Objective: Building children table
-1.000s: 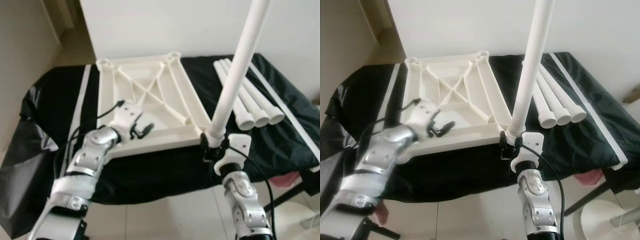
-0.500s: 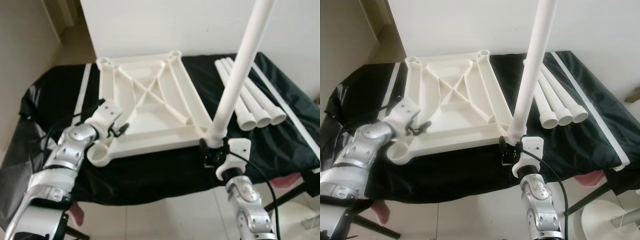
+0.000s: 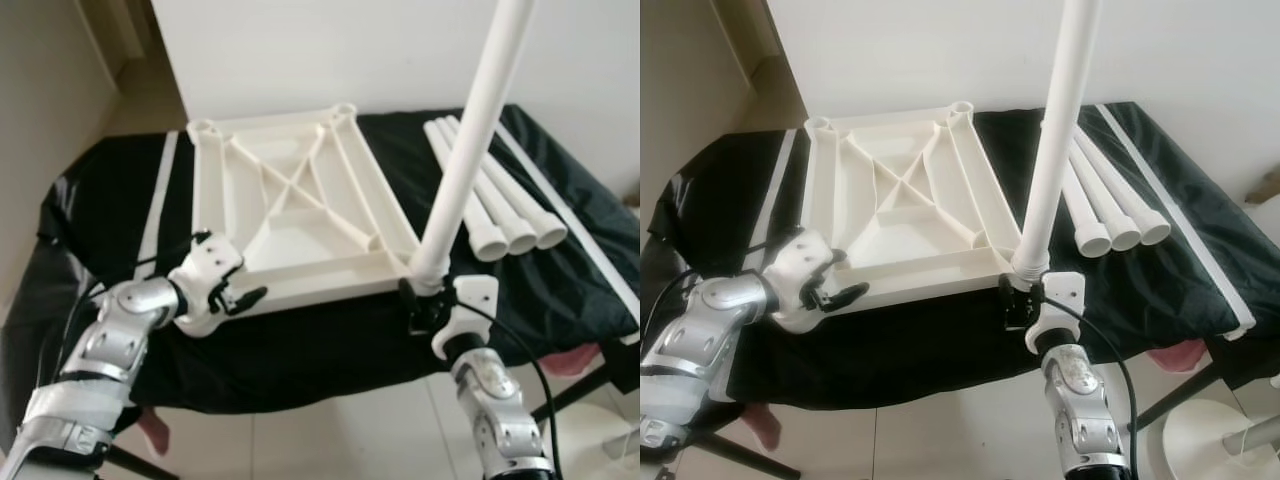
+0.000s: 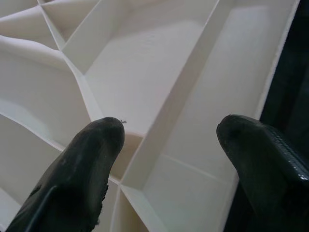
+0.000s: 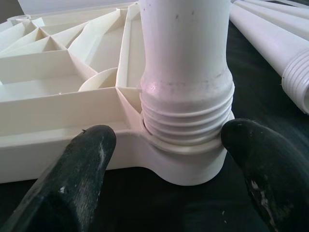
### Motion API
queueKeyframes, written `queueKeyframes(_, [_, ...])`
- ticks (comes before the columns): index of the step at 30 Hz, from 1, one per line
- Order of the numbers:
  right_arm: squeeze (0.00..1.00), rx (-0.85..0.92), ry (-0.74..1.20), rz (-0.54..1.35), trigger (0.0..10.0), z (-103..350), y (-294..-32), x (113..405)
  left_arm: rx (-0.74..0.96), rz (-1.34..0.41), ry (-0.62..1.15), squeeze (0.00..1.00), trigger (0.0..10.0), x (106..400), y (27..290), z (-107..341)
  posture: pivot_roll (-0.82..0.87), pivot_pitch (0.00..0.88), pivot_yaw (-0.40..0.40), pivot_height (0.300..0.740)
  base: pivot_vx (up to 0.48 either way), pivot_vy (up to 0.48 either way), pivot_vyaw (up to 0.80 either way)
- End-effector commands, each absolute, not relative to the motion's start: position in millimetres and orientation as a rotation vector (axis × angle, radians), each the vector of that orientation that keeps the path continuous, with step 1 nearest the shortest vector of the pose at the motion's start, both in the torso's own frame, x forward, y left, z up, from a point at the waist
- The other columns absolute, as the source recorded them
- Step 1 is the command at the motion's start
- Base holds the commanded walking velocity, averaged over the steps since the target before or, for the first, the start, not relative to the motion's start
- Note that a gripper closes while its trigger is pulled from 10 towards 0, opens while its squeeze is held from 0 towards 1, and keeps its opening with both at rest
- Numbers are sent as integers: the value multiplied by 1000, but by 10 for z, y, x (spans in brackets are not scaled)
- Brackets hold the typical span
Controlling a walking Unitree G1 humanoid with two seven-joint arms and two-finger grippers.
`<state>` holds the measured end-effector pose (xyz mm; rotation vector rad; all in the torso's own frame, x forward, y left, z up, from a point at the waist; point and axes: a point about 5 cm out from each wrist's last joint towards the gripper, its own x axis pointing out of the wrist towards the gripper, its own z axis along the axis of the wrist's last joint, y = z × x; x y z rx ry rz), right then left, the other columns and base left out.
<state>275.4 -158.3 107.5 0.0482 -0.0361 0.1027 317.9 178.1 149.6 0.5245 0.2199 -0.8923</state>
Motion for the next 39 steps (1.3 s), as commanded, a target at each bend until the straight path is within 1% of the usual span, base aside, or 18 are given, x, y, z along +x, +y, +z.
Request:
queueKeyframes(1, [0, 50, -17, 113, 10000, 1031, -1575, 2761, 517, -1013, 309, 0, 10000, 3081, 1742, 1356, -37, 23, 27, 740, 0, 0, 0])
queueKeyframes(3, [0, 50, -12, 124, 10000, 1028, -1580, 2779, 538, -1038, 339, 0, 10000, 3027, 1721, 1296, -36, 23, 26, 740, 0, 0, 0])
queueKeyframes(6, [0, 51, 2, 162, 10000, 1031, -1634, 2862, 560, -1135, 388, 0, 10000, 2847, 1614, 1201, -35, 20, 21, 740, 0, 0, 0])
queueKeyframes(7, [0, 51, 2, 162, 10000, 1031, -1634, 2862, 560, -1135, 388, 0, 10000, 2847, 1614, 1201, -35, 20, 21, 740, 0, 0, 0])
queueKeyframes(10, [0, 34, -6, 186, 10000, 1071, -1675, 2927, 540, -1204, 406, 0, 10000, 2710, 1493, 1140, -36, 16, 20, 740, 0, 0, 0])
queueKeyframes(12, [0, 34, -6, 186, 10000, 1071, -1675, 2927, 540, -1204, 406, 0, 10000, 2710, 1493, 1140, -36, 16, 20, 740, 0, 0, 0])
queueKeyframes(15, [0, 20, -15, 220, 10000, 1102, -1682, 2992, 510, -1266, 427, 0, 10000, 2546, 1321, 1042, -41, 15, 24, 740, 0, 0, 0])
queueKeyframes(18, [0, 14, -20, 228, 10000, 1112, -1686, 3012, 499, -1279, 420, 0, 10000, 2505, 1260, 1032, -41, 14, 25, 740, 0, 0, 0])
queueKeyframes(19, [0, 8, -23, 229, 10000, 1123, -1710, 3052, 463, -1294, 391, 0, 10000, 2455, 1110, 1038, -40, 14, 24, 740, 0, 0, 0])
queueKeyframes(20, [0, 6, -23, 227, 10000, 1125, -1734, 3075, 429, -1286, 356, 0, 10000, 2457, 1023, 1072, -40, 14, 24, 740, 0, 0, 0])
queueKeyframes(22, [0, -2, -25, 223, 10000, 1127, -1772, 3100, 381, -1262, 320, 0, 10000, 2485, 947, 1120, -38, 14, 22, 740, 0, 0, 0])
queueKeyframes(24, [0, -4, -22, 206, 10000, 1122, -1821, 3109, 429, -1214, 301, 0, 10000, 2562, 994, 1127, -36, 14, 17, 740, 0, 0, 0])
queueKeyframes(26, [0, 4, -24, 202, 10000, 1127, -1848, 3106, 460, -1116, 256, 0, 10000, 2715, 1123, 1200, -34, 11, 13, 740, 0, 0, 0])
queueKeyframes(28, [0, 4, -26, 204, 10000, 1128, -1852, 3105, 460, -1082, 240, 0, 10000, 2760, 1168, 1238, -34, 11, 13, 740, 0, 0, 0])
queueKeyframes(31, [0, 0, -28, 214, 10000, 1119, -1859, 3093, 417, -951, 123, 0, 10000, 2956, 1357, 1498, -36, 10, 13, 740, 0, 0, 0])
queueKeyframes(34, [0, -1, -32, 214, 10000, 1117, -1868, 3093, 381, -897, 76, 0, 10000, 3026, 1431, 1633, -37, 8, 14, 740, 0, 0, 0])
queueKeyframes(36, [0, 1, -35, 210, 10000, 1115, -1885, 3085, 323, -880, 39, 0, 10000, 3053, 1487, 1754, -38, 6, 16, 740, 0, 0, 0])
queueKeyframes(39, [0, 11, -33, 195, 10000, 1099, -1914, 3054, 335, -905, 34, 0, 10000, 3023, 1553, 1786, -38, 1, 12, 740, 0, 0, 0])
